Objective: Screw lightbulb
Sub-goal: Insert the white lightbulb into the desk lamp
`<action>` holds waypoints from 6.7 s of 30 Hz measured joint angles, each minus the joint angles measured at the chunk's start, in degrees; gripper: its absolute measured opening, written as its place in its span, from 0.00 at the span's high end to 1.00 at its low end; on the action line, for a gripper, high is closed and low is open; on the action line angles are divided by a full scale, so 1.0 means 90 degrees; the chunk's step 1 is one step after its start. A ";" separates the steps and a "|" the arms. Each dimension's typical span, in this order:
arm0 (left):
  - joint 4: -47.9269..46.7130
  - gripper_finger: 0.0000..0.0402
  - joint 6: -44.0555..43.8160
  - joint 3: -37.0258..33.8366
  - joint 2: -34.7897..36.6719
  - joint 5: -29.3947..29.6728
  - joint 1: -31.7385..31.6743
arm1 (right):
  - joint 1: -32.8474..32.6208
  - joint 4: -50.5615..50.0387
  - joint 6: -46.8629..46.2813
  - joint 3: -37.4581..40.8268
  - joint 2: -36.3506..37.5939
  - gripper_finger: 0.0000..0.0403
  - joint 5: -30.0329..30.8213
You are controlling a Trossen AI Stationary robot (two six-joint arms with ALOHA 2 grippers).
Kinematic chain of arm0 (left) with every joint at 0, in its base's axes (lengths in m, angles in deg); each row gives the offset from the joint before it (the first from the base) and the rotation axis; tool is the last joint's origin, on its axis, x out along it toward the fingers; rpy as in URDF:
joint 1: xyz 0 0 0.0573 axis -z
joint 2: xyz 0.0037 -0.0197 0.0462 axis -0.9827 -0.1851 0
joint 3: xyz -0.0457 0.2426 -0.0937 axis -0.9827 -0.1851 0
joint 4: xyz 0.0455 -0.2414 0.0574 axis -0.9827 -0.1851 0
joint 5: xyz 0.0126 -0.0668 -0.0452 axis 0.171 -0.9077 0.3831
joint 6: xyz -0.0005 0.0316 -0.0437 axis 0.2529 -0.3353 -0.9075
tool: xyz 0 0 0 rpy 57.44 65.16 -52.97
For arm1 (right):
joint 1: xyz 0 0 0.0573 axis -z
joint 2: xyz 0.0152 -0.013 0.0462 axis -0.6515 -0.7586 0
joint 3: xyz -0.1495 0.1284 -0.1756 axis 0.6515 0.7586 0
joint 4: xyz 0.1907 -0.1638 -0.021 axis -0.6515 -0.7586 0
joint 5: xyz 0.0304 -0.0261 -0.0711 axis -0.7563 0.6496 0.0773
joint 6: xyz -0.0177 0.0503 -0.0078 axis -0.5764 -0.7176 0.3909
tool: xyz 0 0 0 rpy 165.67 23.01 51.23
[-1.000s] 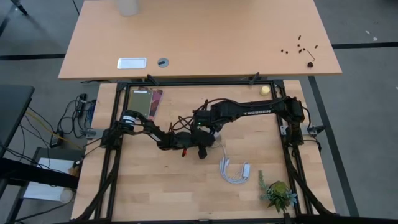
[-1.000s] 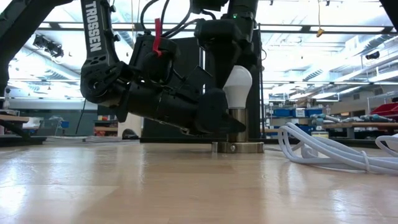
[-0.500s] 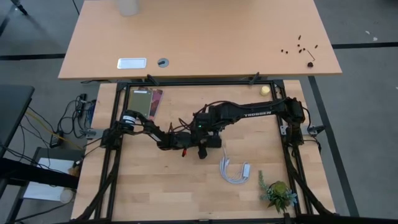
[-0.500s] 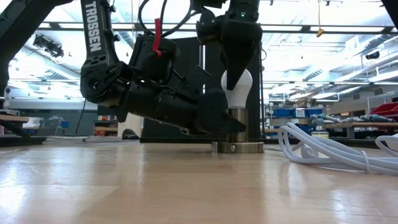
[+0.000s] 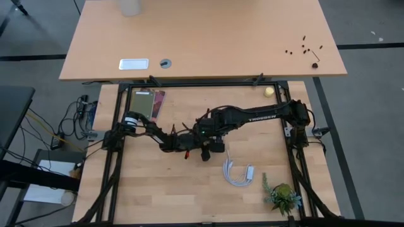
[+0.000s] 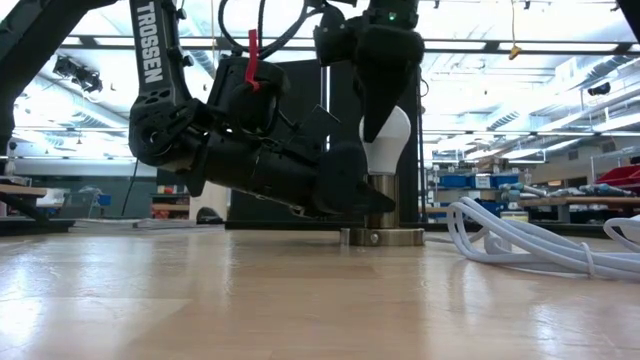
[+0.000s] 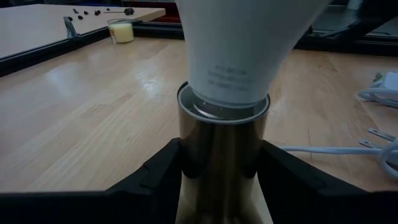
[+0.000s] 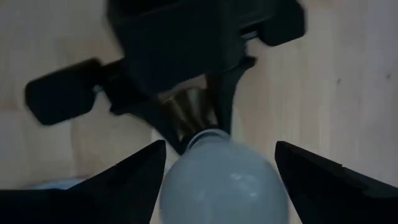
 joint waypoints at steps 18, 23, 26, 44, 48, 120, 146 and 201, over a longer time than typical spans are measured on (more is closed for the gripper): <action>0.0002 0.54 0.0018 -0.0005 -0.0002 -0.0009 0.0000 | -0.0026 0.0143 0.1964 0.0396 0.0000 0.20 -0.0295; 0.0002 0.54 0.0018 -0.0005 -0.0002 -0.0009 0.0000 | -0.0022 0.0220 0.2872 0.0476 0.0000 0.21 -0.0295; 0.0002 0.54 0.0020 -0.0005 -0.0002 -0.0006 0.0000 | -0.0010 0.0220 0.3434 0.0476 0.0000 0.22 -0.0295; 0.0002 0.54 0.0136 -0.0003 -0.0002 -0.0009 0.0001 | 0.0151 0.0257 0.5375 0.0481 0.0000 0.25 -0.0691; 0.0002 0.54 0.0137 -0.0002 -0.0002 -0.0009 0.0000 | 0.0171 0.0257 0.5518 0.0481 0.0000 0.26 -0.0784; 0.0007 0.54 -0.0024 0.0002 -0.0005 -0.0137 -0.0002 | -0.0011 0.0577 -0.5335 0.0872 -0.0012 0.26 -0.0041; 0.0002 0.54 -0.0009 -0.0002 -0.0005 -0.0181 -0.0002 | 0.0092 0.0679 -0.0407 0.0869 0.0007 0.01 -0.0512; 0.0000 0.54 0.0117 0.0000 -0.0002 -0.0188 0.0000 | 0.0265 0.0554 0.5329 0.0654 0.0005 0.08 -0.0800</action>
